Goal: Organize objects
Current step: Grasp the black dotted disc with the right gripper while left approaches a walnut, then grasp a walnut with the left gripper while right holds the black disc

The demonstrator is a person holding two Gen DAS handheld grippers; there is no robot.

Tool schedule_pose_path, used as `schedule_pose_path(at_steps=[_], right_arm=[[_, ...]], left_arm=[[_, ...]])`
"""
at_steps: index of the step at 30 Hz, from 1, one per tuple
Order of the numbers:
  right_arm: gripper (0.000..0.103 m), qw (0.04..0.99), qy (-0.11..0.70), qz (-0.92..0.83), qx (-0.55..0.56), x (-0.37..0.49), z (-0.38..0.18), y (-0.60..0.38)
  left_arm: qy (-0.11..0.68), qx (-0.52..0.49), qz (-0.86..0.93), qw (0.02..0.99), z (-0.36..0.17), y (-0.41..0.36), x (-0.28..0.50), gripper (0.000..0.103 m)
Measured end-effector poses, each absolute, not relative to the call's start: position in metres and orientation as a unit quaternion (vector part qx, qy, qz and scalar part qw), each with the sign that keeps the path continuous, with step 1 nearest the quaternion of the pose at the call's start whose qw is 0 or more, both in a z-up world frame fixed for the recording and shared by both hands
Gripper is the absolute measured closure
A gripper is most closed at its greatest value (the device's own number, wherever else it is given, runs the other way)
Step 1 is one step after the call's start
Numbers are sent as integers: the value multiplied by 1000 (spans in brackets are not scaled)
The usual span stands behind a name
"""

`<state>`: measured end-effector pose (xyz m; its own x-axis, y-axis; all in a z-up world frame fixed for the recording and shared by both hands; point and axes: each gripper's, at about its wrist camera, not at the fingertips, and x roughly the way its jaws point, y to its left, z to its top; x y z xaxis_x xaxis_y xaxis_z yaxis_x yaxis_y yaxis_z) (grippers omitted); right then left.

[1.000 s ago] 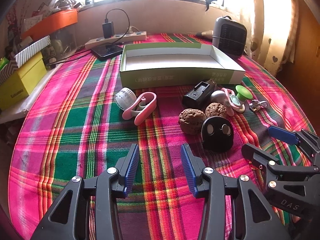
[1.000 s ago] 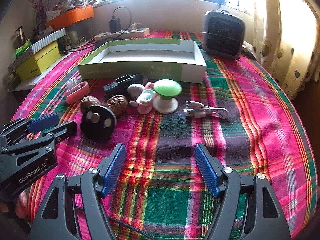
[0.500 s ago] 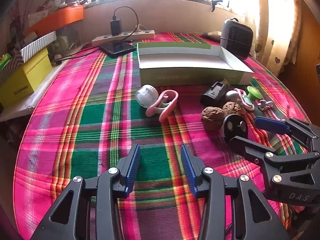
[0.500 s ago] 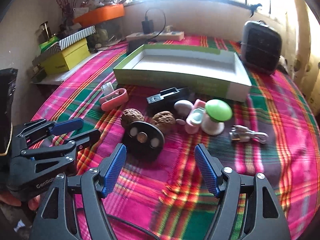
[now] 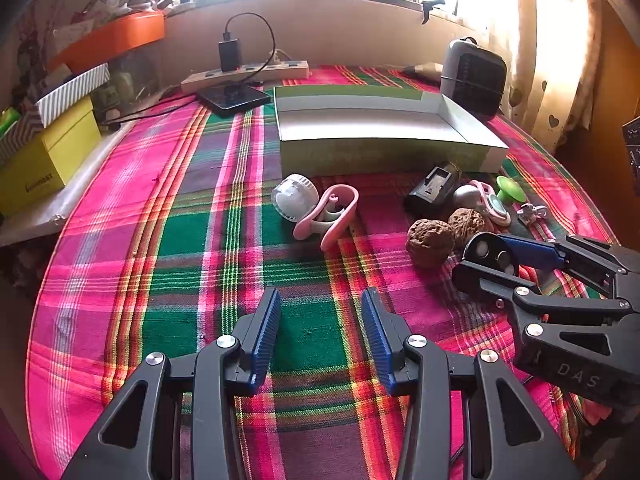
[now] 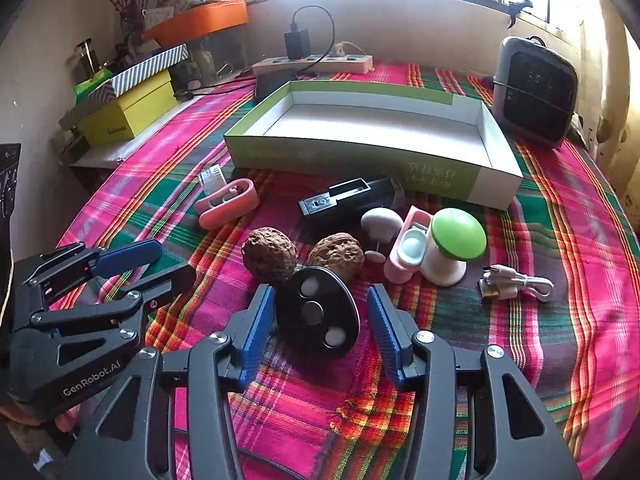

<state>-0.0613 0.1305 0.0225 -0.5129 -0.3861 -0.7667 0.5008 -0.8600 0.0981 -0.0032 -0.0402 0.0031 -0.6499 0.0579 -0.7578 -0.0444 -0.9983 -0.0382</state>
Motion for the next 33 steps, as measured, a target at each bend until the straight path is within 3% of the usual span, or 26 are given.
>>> schedule_pose_path(at_steps=[7,11,26,33], right_arm=[[54,256,60,-868,422,-56,22,136],[67,245,59,-871,421,-57,22,139],[74,247,36,-874,416,-51,26,155],[74,244,25,-875,417,-50,25,162]], left_arm=[[-17,-417,908,39,3,-39,-6,62],[-36,-419,905,68,4,-38,-8,62],[-54,-404,900,155,13,-17,-17,62],[-41,-407,900,152,13,-7,-31,62]])
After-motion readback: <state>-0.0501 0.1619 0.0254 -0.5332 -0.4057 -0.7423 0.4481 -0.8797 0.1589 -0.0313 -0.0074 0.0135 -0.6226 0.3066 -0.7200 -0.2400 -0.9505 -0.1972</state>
